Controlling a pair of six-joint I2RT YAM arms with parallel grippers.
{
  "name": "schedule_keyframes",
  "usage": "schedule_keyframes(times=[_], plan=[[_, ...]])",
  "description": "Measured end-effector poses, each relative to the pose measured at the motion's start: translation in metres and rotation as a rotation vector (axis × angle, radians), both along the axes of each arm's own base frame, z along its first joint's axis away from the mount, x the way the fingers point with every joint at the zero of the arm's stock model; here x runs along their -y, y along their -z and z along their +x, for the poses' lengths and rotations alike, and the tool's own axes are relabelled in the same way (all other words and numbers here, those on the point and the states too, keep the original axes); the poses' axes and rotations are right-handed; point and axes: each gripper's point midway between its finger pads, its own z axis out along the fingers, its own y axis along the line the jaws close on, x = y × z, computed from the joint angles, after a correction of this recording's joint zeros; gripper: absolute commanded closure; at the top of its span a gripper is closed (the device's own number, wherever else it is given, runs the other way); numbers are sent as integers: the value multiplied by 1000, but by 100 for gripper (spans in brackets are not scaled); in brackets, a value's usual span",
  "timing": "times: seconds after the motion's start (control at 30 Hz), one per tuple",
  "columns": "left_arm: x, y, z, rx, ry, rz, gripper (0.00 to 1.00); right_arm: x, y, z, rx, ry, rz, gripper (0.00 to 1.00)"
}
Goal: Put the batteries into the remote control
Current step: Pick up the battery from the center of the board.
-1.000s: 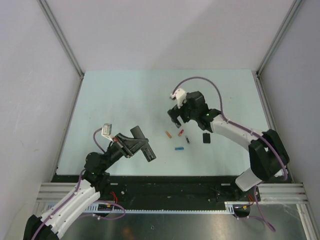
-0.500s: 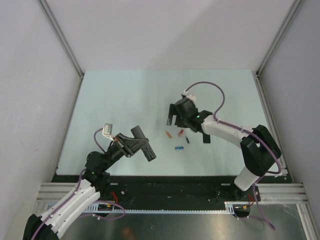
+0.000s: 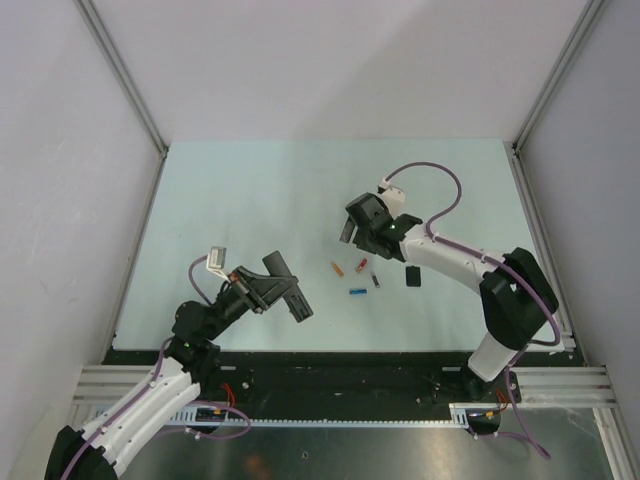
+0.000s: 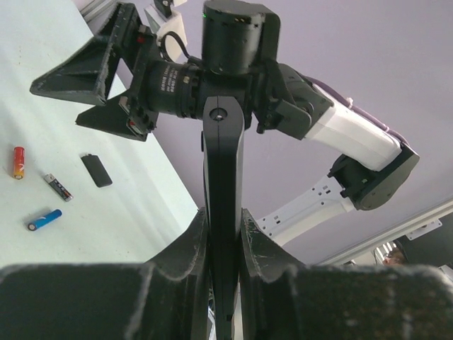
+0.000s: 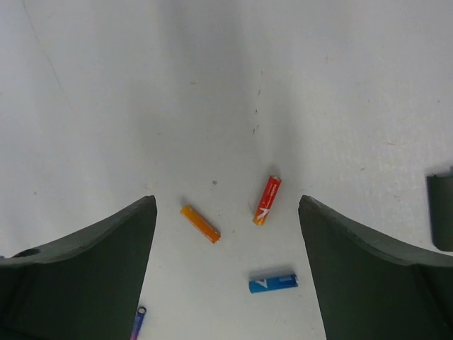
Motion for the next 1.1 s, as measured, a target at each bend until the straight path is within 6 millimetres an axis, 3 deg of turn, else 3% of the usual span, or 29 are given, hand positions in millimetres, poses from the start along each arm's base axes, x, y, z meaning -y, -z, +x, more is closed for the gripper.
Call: schedule_keyframes(times=[0.1, 0.23, 0.27, 0.47, 0.6, 0.73, 1.1], plan=[[0, 0, 0, 0, 0, 0, 100, -1, 8, 7, -43, 35, 23, 24], [0, 0, 0, 0, 0, 0, 100, 2, 23, 5, -105, 83, 40, 49], [0, 0, 0, 0, 1, 0, 100, 2, 25, 4, -116, 96, 50, 51], [0, 0, 0, 0, 1, 0, 100, -2, 38, 4, -159, 112, 67, 53], [0, 0, 0, 0, 1, 0, 100, -2, 50, 1, -192, 109, 49, 45], [0, 0, 0, 0, 1, 0, 100, 0, 66, -3, -228, 104, 18, 44], [0, 0, 0, 1, 1, 1, 100, 4, 87, -5, -275, 94, -16, 59]])
